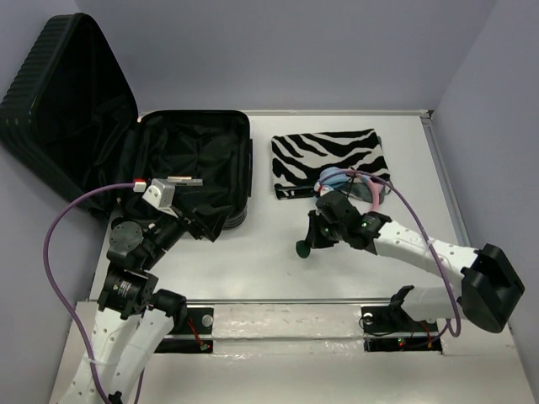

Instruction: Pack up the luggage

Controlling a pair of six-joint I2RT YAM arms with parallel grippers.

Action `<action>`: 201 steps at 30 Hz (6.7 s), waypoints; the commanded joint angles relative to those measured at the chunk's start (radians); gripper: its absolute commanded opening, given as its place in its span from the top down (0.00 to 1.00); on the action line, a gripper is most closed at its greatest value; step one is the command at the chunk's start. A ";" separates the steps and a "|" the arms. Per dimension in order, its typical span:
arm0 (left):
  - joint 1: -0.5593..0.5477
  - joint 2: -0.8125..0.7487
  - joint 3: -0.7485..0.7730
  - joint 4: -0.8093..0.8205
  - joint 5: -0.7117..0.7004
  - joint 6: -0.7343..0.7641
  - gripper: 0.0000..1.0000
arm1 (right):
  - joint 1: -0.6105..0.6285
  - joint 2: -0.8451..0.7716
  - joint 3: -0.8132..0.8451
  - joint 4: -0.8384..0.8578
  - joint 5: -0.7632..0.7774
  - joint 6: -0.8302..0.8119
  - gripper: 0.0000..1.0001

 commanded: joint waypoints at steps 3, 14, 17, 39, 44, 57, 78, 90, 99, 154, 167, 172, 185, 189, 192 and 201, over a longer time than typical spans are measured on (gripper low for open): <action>0.002 -0.003 0.019 0.033 -0.001 0.007 0.01 | 0.011 0.205 0.372 0.190 -0.080 -0.097 0.93; 0.010 -0.013 0.019 0.013 -0.034 0.011 0.01 | 0.011 0.678 0.979 0.214 -0.103 -0.049 0.20; 0.008 -0.012 0.020 0.022 -0.023 0.010 0.01 | -0.021 0.569 0.822 0.214 -0.030 -0.074 0.25; -0.008 0.003 0.017 0.025 -0.015 0.007 0.01 | -0.347 0.219 0.206 -0.005 0.188 -0.327 0.27; -0.008 0.005 0.019 0.023 -0.015 0.010 0.01 | -0.347 0.288 0.224 -0.013 0.201 -0.333 0.27; -0.004 0.010 0.019 0.026 -0.008 0.010 0.01 | -0.347 0.368 0.264 -0.005 0.158 -0.374 0.82; 0.002 0.010 0.025 0.023 -0.038 0.007 0.01 | -0.051 0.381 0.837 -0.138 0.086 -0.422 0.93; 0.044 -0.046 0.079 -0.095 -0.442 -0.036 0.01 | 0.077 1.075 1.763 -0.026 -0.252 -0.390 0.88; 0.044 -0.043 0.063 -0.075 -0.367 -0.033 0.01 | 0.020 0.816 1.354 0.010 -0.004 -0.445 0.11; -0.509 1.353 0.761 -0.174 -0.576 0.014 0.01 | -0.776 -0.136 -0.098 0.216 0.216 -0.040 0.00; -0.438 1.541 0.850 -0.184 -0.456 0.017 0.01 | -1.033 0.254 -0.084 0.516 -0.186 0.064 0.00; -0.417 1.544 0.847 -0.181 -0.420 0.017 0.01 | -1.033 0.450 -0.015 0.653 -0.399 0.164 0.11; -0.384 1.648 0.815 -0.159 -0.278 0.004 0.01 | -0.947 0.612 0.065 0.728 -0.435 0.195 0.40; -0.383 1.668 0.770 -0.129 -0.255 -0.007 0.01 | -0.947 0.635 0.079 0.751 -0.477 0.198 0.63; -0.383 1.668 0.741 -0.107 -0.244 -0.007 0.01 | -0.947 0.647 0.086 0.760 -0.500 0.195 0.69; -0.383 1.594 0.671 -0.003 -0.115 -0.048 0.94 | -0.893 0.633 0.046 0.986 -0.617 0.280 0.93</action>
